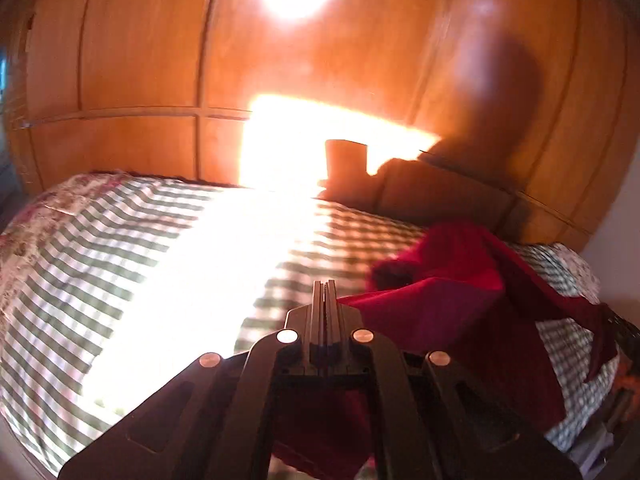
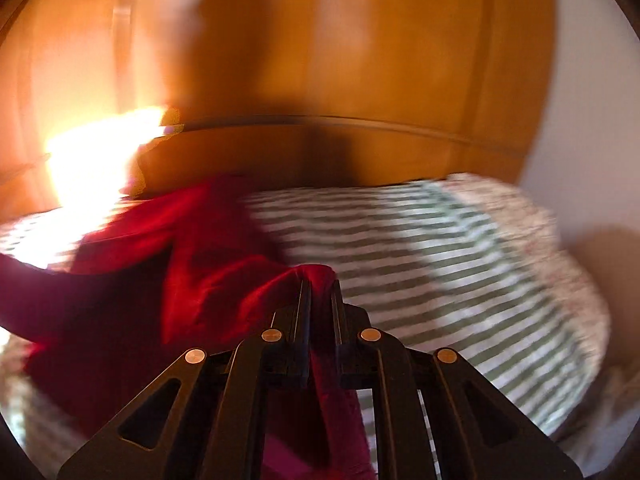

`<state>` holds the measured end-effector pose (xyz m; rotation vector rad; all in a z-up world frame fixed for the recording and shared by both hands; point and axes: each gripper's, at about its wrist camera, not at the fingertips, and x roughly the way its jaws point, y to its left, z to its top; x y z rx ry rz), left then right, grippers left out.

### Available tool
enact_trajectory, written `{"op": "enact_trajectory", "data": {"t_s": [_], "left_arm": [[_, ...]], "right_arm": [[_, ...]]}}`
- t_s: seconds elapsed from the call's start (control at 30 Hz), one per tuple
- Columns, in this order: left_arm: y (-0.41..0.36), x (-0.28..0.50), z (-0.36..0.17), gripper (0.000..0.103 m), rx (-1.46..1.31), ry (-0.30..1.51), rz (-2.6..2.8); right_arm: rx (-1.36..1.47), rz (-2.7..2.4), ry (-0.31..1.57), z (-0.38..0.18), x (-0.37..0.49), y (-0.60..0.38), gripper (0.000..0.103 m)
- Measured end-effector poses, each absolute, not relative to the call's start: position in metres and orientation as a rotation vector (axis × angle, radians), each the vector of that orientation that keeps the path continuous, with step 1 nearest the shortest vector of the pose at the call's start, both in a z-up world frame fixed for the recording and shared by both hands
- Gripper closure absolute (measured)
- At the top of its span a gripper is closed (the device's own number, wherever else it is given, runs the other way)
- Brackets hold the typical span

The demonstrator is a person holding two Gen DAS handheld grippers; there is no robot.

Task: Fold small clothes
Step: 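Grasp the red sweatshirt with the left tool while the right tool grasps it too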

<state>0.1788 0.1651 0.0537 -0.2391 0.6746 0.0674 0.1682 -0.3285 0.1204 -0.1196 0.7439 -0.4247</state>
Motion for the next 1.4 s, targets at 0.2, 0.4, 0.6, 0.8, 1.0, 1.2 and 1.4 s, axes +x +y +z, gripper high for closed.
{"op": "enact_trajectory", "data": {"t_s": [0.2, 0.4, 0.6, 0.8, 1.0, 1.2, 1.4], "left_arm": [[0.230, 0.252, 0.058, 0.103, -0.198, 0.708, 0.382], [0.243, 0.251, 0.040, 0.027, -0.167, 0.738, 0.507], [0.194, 0.208, -0.006, 0.028, -0.253, 0.837, 0.149], [0.130, 0.166, -0.062, 0.039, -0.448, 0.986, -0.225], [0.083, 0.161, -0.089, 0.091, -0.446, 1.046, -0.288], [0.095, 0.145, -0.048, 0.097, -0.477, 0.958, -0.260], [0.110, 0.096, -0.010, 0.098, -0.503, 0.919, -0.312]], "right_arm": [[-0.142, -0.714, 0.830, 0.102, 0.230, -0.421, 0.095], [-0.037, -0.739, 0.797, 0.097, 0.236, -0.440, 0.016], [0.166, -0.441, 0.895, 0.070, 0.189, -0.392, 0.016], [0.351, -0.115, 1.065, 0.016, 0.137, -0.319, 0.019], [0.307, -0.062, 1.085, 0.002, 0.124, -0.278, 0.067], [0.261, -0.045, 0.976, 0.054, 0.116, -0.283, 0.094], [0.245, -0.047, 0.872, 0.110, 0.071, -0.302, 0.097]]}}
